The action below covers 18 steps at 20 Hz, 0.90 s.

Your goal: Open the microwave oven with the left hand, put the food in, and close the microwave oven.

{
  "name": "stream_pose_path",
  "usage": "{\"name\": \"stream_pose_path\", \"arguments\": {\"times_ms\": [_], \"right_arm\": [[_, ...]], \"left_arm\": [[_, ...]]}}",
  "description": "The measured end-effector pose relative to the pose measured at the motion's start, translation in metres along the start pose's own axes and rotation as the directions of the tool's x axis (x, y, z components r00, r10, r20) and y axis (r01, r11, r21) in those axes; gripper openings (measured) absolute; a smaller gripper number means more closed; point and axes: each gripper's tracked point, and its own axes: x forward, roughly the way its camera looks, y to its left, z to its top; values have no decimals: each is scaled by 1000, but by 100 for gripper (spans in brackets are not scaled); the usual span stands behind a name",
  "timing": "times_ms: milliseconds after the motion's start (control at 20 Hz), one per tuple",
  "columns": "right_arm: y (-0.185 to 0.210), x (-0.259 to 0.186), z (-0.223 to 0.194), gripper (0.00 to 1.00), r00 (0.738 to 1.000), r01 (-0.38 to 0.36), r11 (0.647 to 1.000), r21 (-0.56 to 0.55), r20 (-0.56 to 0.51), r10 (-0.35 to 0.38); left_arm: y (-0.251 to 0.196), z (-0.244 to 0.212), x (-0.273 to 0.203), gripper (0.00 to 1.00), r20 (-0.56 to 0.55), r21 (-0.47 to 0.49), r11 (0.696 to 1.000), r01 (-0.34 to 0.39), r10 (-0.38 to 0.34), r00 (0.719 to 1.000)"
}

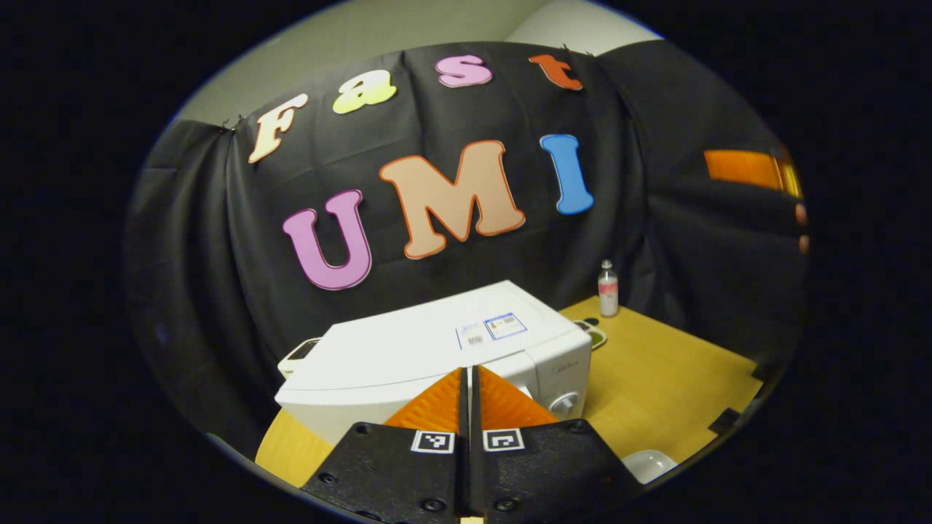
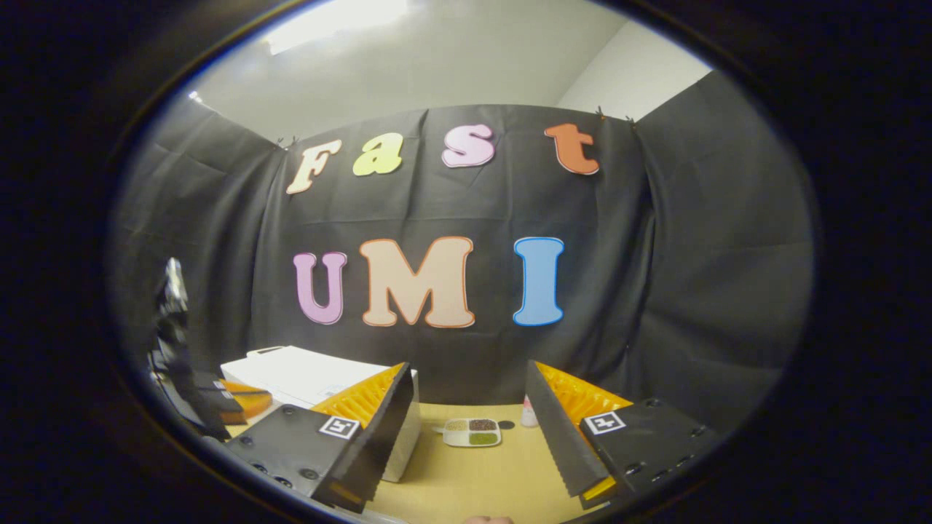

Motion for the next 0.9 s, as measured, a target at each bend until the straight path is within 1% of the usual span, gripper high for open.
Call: {"name": "stream_pose_path", "arguments": {"times_ms": [100, 200, 350, 450, 500, 550, 650, 700, 750, 800, 900], "right_arm": [[4, 1, 2, 89, 1000, 0, 1000, -4, 4, 0], [7, 1, 5, 89, 1000, -6, 1000, -7, 11, 6], [10, 2, 6, 89, 1000, -12, 1000, -6, 12, 12], [8, 2, 7, 89, 1000, -9, 1000, 2, 12, 8], [9, 1, 9, 95, 1000, -9, 1000, 5, 15, 9], [9, 1, 11, 89, 1000, -9, 1000, 4, 16, 9], [9, 2, 11, 89, 1000, -14, 1000, -6, 20, 14], [12, 1, 13, 95, 1000, -15, 1000, -12, 24, 16], [13, 1, 14, 95, 999, -16, 1000, -17, 27, 16], [13, 0, 13, 89, 999, -18, 1000, -21, 31, 19], [13, -1, 13, 89, 999, -18, 999, -27, 32, 19]], "left_arm": [[18, 36, -16, 0, 60, -58, 998, -19, 22, 998], [34, 61, -29, 0, 92, -112, 993, -36, 46, 995], [50, 96, -48, 0, 150, -158, 987, -24, 48, 987], [60, 108, -55, 0, 170, -156, 987, -38, 65, 983], [61, 112, -57, 0, 176, -156, 987, -40, 68, 982], [61, 114, -60, 0, 179, -158, 987, -40, 69, 981], [58, 114, -64, 0, 175, -176, 984, -37, 68, 982], [58, 115, -64, 0, 178, -187, 982, -36, 70, 981], [57, 116, -65, 0, 185, -197, 980, -35, 72, 980], [55, 117, -67, 33, 194, -202, 979, -30, 70, 978], [52, 121, -68, 98, 197, -204, 978, -31, 72, 978]]}}
